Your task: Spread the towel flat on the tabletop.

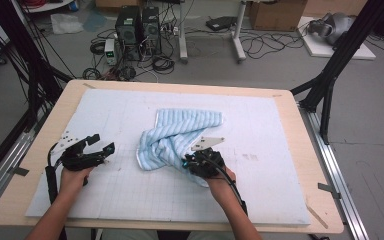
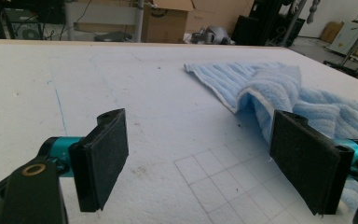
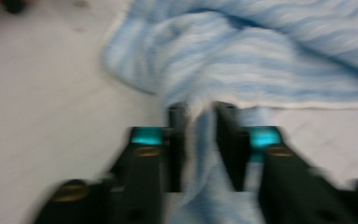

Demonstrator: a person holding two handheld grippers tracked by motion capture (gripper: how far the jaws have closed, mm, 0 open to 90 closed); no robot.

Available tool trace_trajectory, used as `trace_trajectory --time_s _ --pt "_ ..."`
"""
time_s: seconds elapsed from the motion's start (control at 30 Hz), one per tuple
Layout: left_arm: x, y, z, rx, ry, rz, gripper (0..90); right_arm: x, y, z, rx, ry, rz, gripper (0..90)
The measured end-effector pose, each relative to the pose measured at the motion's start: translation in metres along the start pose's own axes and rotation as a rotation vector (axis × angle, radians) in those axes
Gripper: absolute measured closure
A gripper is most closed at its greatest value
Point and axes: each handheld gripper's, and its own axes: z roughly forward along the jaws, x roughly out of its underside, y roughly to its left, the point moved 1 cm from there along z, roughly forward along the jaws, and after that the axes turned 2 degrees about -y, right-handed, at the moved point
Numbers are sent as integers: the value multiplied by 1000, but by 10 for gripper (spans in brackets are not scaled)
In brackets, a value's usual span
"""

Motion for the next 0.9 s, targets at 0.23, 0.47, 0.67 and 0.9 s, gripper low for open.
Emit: trace_trajectory --time_s 0.23,0.47,0.67,0.9 --pt "0 0 1 1 1 -1 202 -11 -54 -13 192 -80 123 871" --pt "1 -1 2 3 2 -3 204 -4 -109 -7 348 -84 280 864" --pt "1 -3 3 35 16 8 245 3 -117 1 346 -62 321 726" --pt "1 -23 10 161 73 52 368 11 -103 -27 257 -115 300 372"
